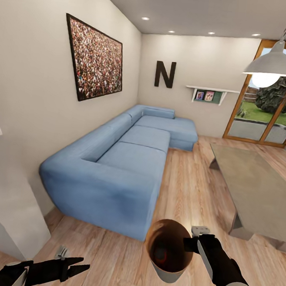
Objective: Put the three can of soda from the living room inside the tash can in the kitchen.
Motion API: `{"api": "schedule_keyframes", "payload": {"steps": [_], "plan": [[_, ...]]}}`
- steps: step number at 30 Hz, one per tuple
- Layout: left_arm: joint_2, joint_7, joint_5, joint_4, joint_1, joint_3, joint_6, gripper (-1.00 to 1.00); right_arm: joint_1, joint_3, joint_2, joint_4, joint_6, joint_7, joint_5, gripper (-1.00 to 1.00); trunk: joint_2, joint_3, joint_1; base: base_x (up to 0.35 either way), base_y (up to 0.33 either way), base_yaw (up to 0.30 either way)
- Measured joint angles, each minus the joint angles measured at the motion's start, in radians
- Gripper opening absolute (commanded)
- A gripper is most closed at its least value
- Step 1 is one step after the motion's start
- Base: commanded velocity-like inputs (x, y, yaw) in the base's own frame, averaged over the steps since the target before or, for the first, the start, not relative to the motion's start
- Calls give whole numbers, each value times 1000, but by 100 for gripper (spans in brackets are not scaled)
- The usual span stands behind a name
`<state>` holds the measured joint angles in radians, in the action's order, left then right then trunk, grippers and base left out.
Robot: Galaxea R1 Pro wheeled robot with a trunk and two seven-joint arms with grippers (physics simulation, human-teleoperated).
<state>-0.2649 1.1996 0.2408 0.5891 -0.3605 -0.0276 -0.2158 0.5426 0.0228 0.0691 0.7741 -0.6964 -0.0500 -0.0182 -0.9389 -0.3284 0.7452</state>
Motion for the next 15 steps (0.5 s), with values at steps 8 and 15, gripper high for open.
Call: {"api": "schedule_keyframes", "payload": {"steps": [8,15], "plan": [[1,0,0,0,0,0,3,100,0,-1,0,0,0,0,-1,-100,0,2,0,277,-179,-153],[1,0,0,0,0,0,3,100,0,-1,0,0,0,0,0,-100,0,5,0,291,-195,-254]]}}
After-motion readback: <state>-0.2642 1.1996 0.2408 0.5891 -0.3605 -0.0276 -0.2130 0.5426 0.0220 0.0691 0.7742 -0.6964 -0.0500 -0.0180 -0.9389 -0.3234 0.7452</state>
